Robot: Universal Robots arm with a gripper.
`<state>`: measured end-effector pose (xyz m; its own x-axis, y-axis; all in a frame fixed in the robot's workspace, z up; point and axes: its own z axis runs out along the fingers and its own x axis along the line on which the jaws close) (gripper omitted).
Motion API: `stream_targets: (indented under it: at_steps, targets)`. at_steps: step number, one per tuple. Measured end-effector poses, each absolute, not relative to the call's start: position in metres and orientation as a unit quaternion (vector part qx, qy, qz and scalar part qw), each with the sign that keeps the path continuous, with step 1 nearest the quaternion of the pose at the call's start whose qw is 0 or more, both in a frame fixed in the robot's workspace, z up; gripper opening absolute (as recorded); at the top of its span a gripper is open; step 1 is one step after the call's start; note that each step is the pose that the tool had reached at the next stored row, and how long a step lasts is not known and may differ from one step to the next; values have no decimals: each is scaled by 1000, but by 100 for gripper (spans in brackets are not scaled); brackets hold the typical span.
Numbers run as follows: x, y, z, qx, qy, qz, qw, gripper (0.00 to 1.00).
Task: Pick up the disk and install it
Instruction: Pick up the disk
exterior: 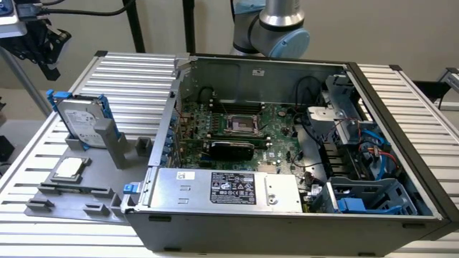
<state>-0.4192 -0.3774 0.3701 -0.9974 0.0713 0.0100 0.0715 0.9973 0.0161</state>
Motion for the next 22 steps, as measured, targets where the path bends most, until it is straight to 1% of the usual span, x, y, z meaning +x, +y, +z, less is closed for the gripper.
stream_targets:
  at_steps: [9, 22]
  targets:
    - [-419, -377, 370, -34, -999, -8, 5, 11]
    - [-419, -377, 370, 83, -997, -8, 6, 11]
